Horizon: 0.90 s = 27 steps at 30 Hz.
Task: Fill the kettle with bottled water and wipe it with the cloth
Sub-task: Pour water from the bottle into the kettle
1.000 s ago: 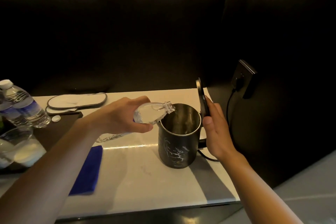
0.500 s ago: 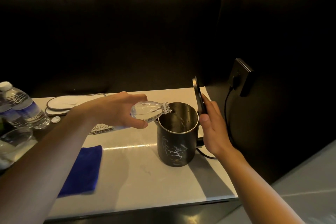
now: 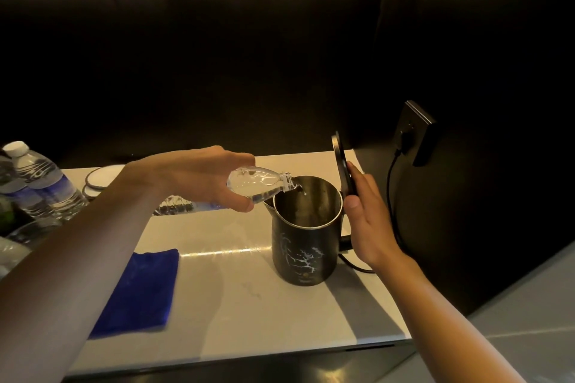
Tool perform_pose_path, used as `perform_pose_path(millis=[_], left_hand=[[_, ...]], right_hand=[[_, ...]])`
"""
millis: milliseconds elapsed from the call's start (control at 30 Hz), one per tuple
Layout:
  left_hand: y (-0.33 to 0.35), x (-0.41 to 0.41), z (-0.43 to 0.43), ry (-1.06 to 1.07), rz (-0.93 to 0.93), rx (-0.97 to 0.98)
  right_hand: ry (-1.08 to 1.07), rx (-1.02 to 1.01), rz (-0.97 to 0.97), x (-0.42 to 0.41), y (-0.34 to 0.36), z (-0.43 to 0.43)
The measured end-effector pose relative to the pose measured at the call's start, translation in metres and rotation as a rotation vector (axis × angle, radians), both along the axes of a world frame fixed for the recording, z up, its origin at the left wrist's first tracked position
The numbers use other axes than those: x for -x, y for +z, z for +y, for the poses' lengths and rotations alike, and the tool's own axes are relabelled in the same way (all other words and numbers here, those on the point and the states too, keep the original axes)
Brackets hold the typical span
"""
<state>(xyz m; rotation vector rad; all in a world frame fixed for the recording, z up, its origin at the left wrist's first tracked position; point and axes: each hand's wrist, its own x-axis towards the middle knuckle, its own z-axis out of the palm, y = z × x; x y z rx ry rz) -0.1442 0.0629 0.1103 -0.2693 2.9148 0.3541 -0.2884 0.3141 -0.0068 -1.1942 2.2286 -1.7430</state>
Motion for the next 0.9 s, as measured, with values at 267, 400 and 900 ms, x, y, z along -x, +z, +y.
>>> perform_pose_path(millis=[267,400,900], left_hand=[[0.0031,0.0072,0.0014,0.001,-0.011,0.015],[0.0037,0.0086,0.0007,-0.003,-0.017,0.021],[0.0023,0.0091,0.0010,0.004,-0.032,0.038]], right_hand=[[0.000,-0.007,-0.003,0.0016,-0.0018,-0.0011],[0.007,0.008,0.010,0.0014,-0.0008,-0.0001],[0.007,-0.008,-0.001,0.0037,-0.0036,0.0000]])
